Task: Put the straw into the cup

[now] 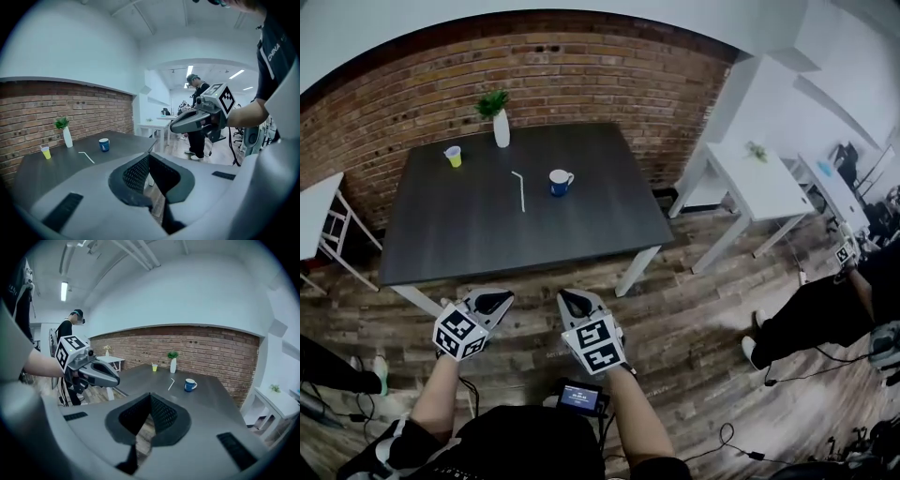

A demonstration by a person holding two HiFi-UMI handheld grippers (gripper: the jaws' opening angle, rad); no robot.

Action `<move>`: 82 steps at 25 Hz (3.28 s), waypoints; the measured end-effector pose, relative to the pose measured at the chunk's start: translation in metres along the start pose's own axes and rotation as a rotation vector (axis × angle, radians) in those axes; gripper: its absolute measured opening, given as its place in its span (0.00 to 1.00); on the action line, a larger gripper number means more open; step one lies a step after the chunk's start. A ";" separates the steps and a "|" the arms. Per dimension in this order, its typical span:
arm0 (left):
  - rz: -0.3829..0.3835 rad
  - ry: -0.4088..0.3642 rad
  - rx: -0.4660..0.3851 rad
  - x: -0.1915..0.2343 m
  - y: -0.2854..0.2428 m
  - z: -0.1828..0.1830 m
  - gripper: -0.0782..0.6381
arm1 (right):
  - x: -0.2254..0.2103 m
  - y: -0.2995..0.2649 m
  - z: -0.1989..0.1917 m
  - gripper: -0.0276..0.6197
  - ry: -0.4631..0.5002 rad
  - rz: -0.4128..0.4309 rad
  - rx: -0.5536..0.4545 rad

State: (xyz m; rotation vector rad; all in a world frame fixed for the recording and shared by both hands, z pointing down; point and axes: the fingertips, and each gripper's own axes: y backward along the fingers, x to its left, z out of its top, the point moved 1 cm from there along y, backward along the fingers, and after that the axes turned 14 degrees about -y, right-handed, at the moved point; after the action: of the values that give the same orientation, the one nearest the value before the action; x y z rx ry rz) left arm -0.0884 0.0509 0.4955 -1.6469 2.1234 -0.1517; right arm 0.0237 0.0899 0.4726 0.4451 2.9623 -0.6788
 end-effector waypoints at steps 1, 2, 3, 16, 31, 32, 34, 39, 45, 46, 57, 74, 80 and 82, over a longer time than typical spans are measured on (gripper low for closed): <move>0.006 0.003 0.006 0.006 -0.010 0.003 0.11 | -0.012 -0.005 0.004 0.03 -0.001 0.011 0.003; 0.012 0.007 0.013 0.012 -0.018 0.004 0.11 | -0.023 -0.011 0.008 0.03 -0.004 0.019 0.006; 0.017 0.011 0.019 0.019 -0.026 0.005 0.11 | -0.032 -0.017 0.012 0.03 -0.007 0.026 0.009; 0.047 0.117 0.077 0.137 -0.111 -0.052 0.11 | -0.107 -0.145 0.041 0.03 -0.008 0.062 0.068; 0.019 0.213 0.096 0.344 -0.208 -0.092 0.11 | -0.202 -0.317 0.132 0.03 -0.081 0.002 0.104; 0.013 0.225 0.100 0.344 -0.214 -0.095 0.11 | -0.208 -0.321 0.131 0.03 -0.081 0.006 0.110; 0.007 0.243 0.114 0.343 -0.224 -0.101 0.12 | -0.219 -0.328 0.132 0.03 -0.087 0.014 0.120; 0.077 0.320 0.147 0.351 -0.249 -0.106 0.12 | -0.246 -0.340 0.144 0.03 -0.064 0.078 0.128; 0.207 0.421 0.235 0.358 -0.266 -0.113 0.27 | -0.267 -0.347 0.160 0.03 -0.007 0.199 0.137; 0.222 0.430 0.257 0.360 -0.269 -0.117 0.27 | -0.269 -0.350 0.160 0.03 0.000 0.215 0.142; 0.254 0.549 0.514 0.360 -0.299 -0.191 0.28 | -0.257 -0.383 0.137 0.03 -0.013 0.282 0.217; 0.314 0.579 0.726 0.361 -0.330 -0.236 0.28 | -0.278 -0.397 0.119 0.03 -0.066 0.286 0.265; 0.306 0.583 0.740 0.362 -0.332 -0.236 0.26 | -0.285 -0.397 0.117 0.03 -0.075 0.283 0.267; 0.290 0.573 0.738 0.361 -0.333 -0.237 0.19 | -0.286 -0.397 0.115 0.03 -0.080 0.280 0.267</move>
State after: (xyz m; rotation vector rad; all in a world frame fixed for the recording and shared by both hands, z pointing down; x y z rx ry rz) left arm 0.0441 -0.4264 0.7242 -0.9067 2.2421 -1.2668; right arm 0.1803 -0.3773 0.5717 0.8117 2.6683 -1.0307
